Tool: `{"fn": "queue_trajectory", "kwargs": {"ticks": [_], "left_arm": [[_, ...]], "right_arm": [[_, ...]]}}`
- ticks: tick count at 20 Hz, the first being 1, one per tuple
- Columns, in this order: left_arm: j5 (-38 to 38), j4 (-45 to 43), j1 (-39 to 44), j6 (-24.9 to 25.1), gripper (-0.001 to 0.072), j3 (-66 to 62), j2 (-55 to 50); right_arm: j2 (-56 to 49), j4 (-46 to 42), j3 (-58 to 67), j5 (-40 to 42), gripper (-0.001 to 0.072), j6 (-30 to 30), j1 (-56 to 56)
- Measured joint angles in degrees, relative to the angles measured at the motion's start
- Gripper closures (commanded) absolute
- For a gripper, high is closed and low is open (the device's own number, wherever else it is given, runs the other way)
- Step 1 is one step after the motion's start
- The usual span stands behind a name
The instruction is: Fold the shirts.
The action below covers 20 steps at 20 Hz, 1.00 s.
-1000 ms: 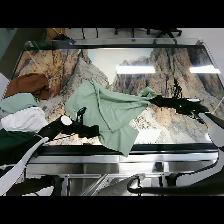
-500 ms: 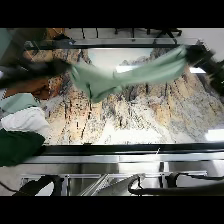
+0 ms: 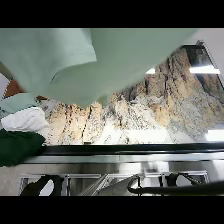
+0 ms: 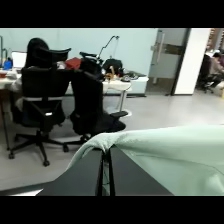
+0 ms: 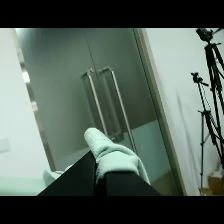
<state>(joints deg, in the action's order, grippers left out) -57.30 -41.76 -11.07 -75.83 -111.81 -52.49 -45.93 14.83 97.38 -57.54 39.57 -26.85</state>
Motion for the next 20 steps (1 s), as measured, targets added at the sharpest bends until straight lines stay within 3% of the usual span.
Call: {"fn": "queue_trajectory", "kwargs": {"ticks": [4,8,13,16,17,18,19,20], "left_arm": [[-0.26,-0.37,0.52,1.84,0.0692,10.1,1.51],[-3.37,-3.82,5.53,2.51,0.0692,20.48,-4.07],[1.9,-11.06,11.67,3.04,0.0691,32.68,-19.34],[6.75,-12.57,12.87,3.28,0.0683,32.37,-31.19],[7.26,-12.94,13.09,3.3,0.0523,30.77,-35.04],[7.15,-13.03,13.2,3.41,0.0074,28.89,-38.27],[6.56,-13.2,13.2,3.41,0.0009,26.45,-41.31],[5.68,-13.33,13.03,3.21,0.001,23.91,-43.65]], "right_arm": [[-0.87,-12.5,-3.85,-4.13,0.0694,7.37,1.9],[-2.99,-23.06,-17.7,-4.48,0.0694,10.19,8.96],[-10.71,-32.24,-38.62,13.4,0.0694,8.76,17.57],[-19.54,-32.41,-42.1,22.34,0.0682,5.77,19.32],[-22.38,-31.8,-41.81,23.93,0.0544,4.39,19.63],[-24.76,-31.47,-41.07,24.61,0.0391,3.1,19.8],[-26.75,-31.28,-39.93,24.7,0.0337,1.86,19.93],[-28.02,-31.06,-38.56,24.63,0.0338,0.87,19.91]]}}
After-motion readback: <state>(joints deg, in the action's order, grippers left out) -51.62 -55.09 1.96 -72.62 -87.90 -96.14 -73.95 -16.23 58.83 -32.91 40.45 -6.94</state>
